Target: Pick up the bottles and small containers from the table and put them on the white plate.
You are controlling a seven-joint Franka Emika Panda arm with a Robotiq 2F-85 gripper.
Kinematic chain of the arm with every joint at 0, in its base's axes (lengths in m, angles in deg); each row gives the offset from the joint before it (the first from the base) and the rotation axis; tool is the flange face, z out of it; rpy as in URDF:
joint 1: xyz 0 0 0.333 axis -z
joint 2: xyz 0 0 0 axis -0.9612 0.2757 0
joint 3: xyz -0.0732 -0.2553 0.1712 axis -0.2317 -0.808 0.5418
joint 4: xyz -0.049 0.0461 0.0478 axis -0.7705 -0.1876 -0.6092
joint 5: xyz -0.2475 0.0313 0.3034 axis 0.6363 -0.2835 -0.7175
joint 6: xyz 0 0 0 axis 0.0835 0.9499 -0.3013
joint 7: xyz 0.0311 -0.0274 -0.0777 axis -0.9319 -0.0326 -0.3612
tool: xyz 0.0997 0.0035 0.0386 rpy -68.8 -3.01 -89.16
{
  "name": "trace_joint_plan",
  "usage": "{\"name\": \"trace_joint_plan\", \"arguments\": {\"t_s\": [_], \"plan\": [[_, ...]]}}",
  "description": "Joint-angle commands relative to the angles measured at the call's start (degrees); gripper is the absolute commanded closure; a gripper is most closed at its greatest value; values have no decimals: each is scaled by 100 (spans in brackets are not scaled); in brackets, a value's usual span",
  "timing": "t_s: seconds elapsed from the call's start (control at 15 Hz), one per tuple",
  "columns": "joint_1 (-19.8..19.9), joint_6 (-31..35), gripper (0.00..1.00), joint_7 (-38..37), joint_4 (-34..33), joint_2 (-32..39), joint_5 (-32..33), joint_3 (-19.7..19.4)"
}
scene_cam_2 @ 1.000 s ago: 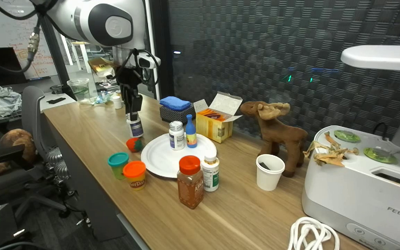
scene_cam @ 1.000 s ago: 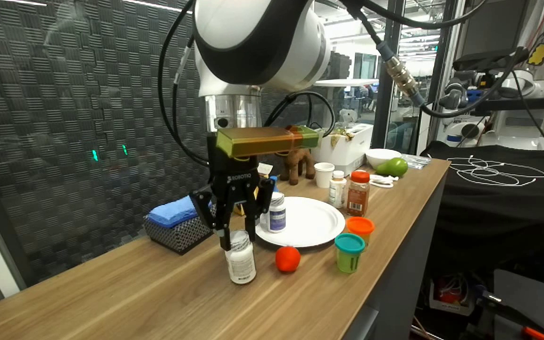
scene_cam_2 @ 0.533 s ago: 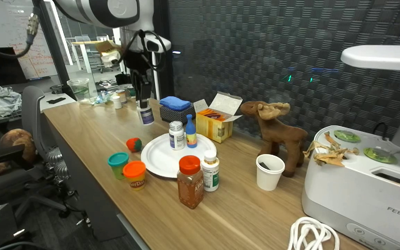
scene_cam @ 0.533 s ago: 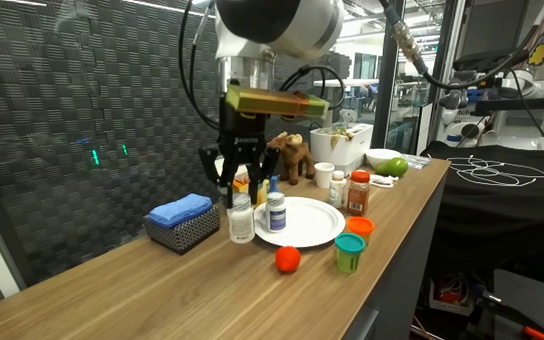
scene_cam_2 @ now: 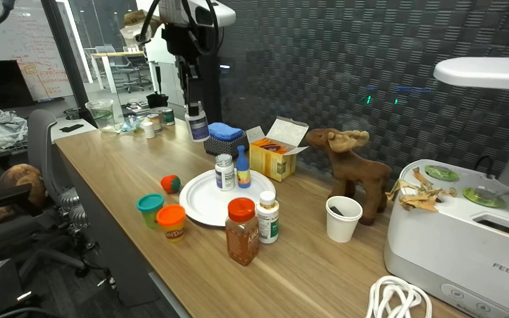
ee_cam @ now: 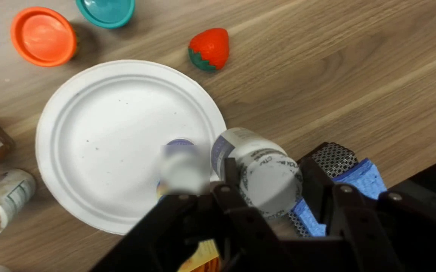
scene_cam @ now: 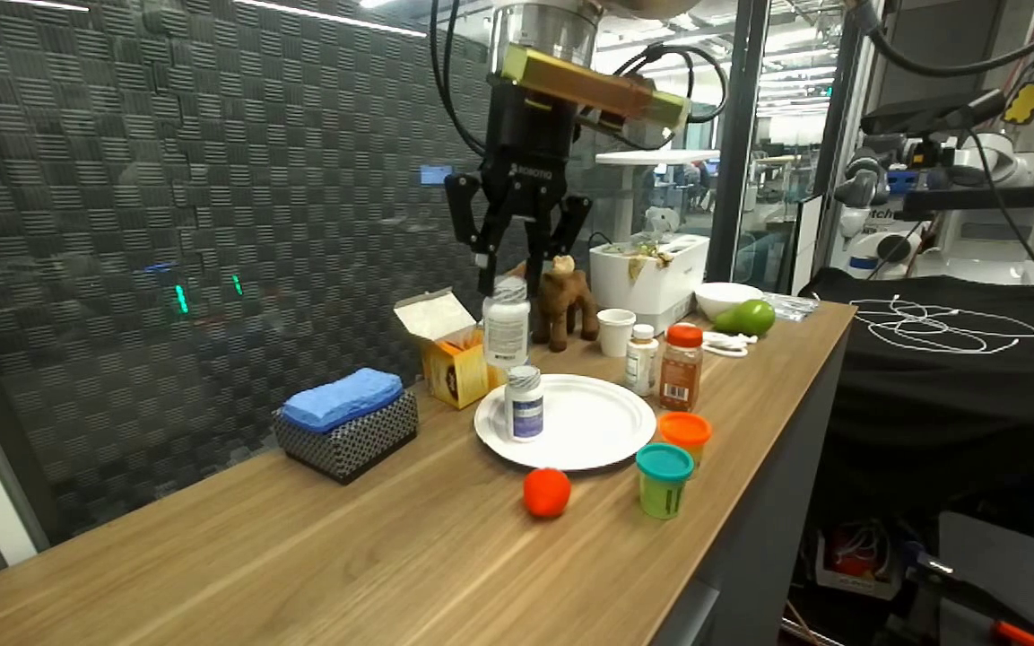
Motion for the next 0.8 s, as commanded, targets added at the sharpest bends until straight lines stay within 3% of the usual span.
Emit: {"name": "trace_joint_plan", "arguments": {"t_s": [0.0, 0.33, 0.73], "plan": [[189, 402, 80, -502, 504, -460, 102, -185], [510, 588, 80, -1078, 728, -521, 167, -444], [555, 551, 80, -1414, 569, 76, 16, -446]]}}
